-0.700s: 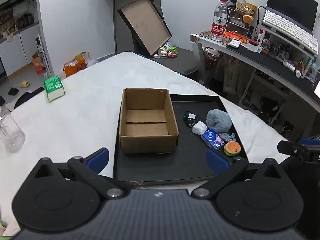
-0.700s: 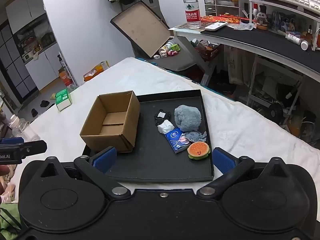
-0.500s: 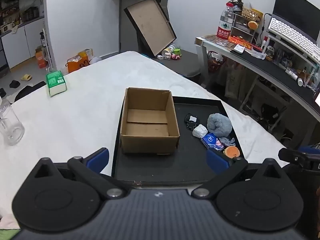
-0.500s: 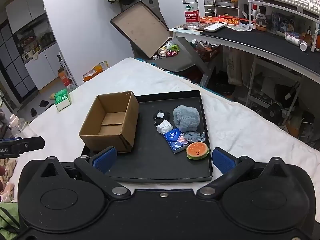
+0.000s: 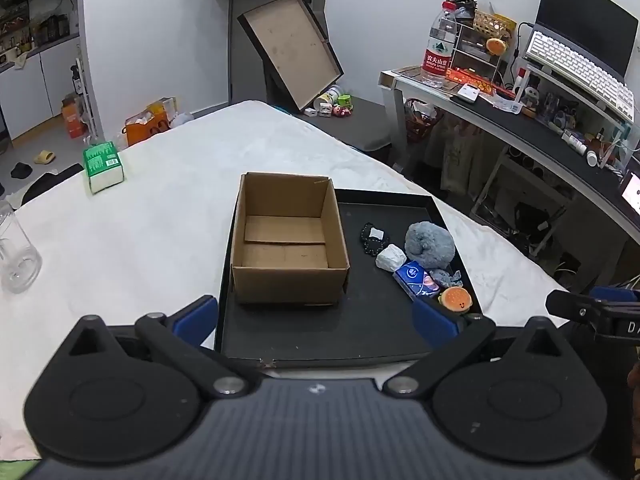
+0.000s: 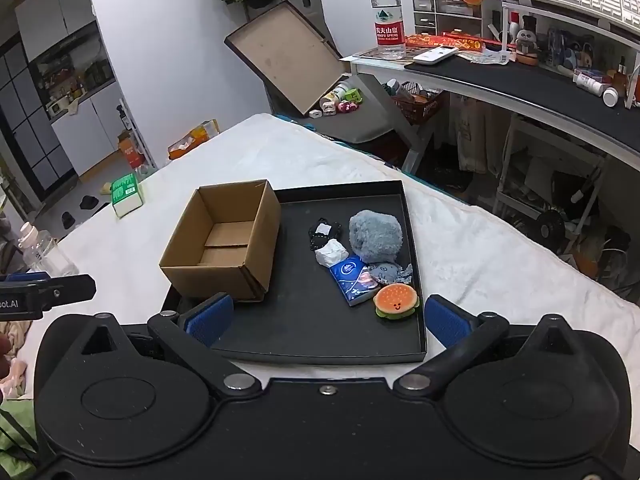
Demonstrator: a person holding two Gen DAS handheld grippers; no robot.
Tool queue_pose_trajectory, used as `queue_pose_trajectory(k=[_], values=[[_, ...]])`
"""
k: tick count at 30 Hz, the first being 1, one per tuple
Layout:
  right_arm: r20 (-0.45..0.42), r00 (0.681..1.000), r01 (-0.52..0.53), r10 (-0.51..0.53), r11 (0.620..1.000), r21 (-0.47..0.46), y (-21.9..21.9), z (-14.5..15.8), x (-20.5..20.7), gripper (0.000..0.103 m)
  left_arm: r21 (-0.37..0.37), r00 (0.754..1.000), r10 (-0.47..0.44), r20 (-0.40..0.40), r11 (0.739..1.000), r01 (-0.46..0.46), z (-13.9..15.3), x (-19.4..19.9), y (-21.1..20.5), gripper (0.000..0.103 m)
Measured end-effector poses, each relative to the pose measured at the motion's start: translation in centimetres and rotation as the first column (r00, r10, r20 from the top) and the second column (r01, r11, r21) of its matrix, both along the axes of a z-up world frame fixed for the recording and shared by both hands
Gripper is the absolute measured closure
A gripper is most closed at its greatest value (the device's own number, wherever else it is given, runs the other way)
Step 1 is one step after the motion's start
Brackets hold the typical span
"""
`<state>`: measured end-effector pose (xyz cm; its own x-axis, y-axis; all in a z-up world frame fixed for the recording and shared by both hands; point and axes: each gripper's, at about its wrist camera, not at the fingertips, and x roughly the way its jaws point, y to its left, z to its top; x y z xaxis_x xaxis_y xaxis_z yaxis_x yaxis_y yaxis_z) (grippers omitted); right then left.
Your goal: Organize soft objects
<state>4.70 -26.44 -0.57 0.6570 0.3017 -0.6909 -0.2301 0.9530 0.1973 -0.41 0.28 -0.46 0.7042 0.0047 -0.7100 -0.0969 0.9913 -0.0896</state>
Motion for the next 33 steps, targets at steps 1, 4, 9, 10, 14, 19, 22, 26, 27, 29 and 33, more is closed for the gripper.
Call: queue_pose_trajectory(k=[1,4,9,10,14,19,22,26,27,29,33], values=[[0.0,1.0,0.001,-0.001,1.0,0.0,0.01,0.01,0.0,0.0,0.0,1.0,-0.001,0.001,1.0,0.001,-0.02,-0.03,0.0,0.001],[0.001,1.0,0.002,-0.002,1.0,-0.001,0.01,-0.03,-0.05,0.0,0.008,1.0,-0.004,0.009,1.0,0.004,0.29,-0.02,-0.19,0.001],[-0.003,1.0,0.008,-0.008,1.0,-0.001,-0.03,-0.05,-0.01,0.0,0.007,1.0,-0.008,0.009,1.0,0.008,0.32,-0.01,-0.25,0.001],[-0.004,1.0,0.009,-0.009,1.0,-0.001,-0.06,-0.06,0.0,0.0,0.005,1.0,-0.008,0.008,1.0,0.008,0.31,-0.02,-0.25,0.001],[0.0,1.0,0.01,-0.01,1.0,-0.001,-0.03,0.01,-0.08,0.0,0.007,1.0,-0.005,0.01,1.0,0.005,0.21,-0.12,-0.23,0.001],[0.002,1.0,0.011,-0.011,1.0,0.0,-0.06,0.03,-0.12,0.0,0.005,1.0,-0.006,0.007,1.0,0.006,0.3,-0.12,-0.23,0.001],[-0.001,1.0,0.016,-0.016,1.0,-0.001,-0.13,-0.01,-0.08,0.0,0.006,1.0,-0.008,0.009,1.0,0.008,0.28,-0.16,-0.19,0.001],[-0.001,1.0,0.017,-0.017,1.0,-0.001,-0.19,-0.01,-0.07,0.0,0.005,1.0,-0.007,0.008,1.0,0.007,0.3,-0.12,-0.21,0.001],[-0.001,1.0,0.016,-0.016,1.0,0.0,-0.2,-0.01,-0.08,0.0,0.005,1.0,-0.007,0.009,1.0,0.007,0.3,-0.13,-0.21,0.001],[0.001,1.0,0.015,-0.015,1.0,-0.001,-0.15,-0.01,-0.11,0.0,0.007,1.0,-0.006,0.01,1.0,0.006,0.35,-0.12,-0.24,0.001],[0.002,1.0,0.016,-0.016,1.0,-0.001,-0.16,0.0,-0.07,0.0,0.013,1.0,-0.005,0.01,1.0,0.005,0.43,-0.17,-0.22,0.0]])
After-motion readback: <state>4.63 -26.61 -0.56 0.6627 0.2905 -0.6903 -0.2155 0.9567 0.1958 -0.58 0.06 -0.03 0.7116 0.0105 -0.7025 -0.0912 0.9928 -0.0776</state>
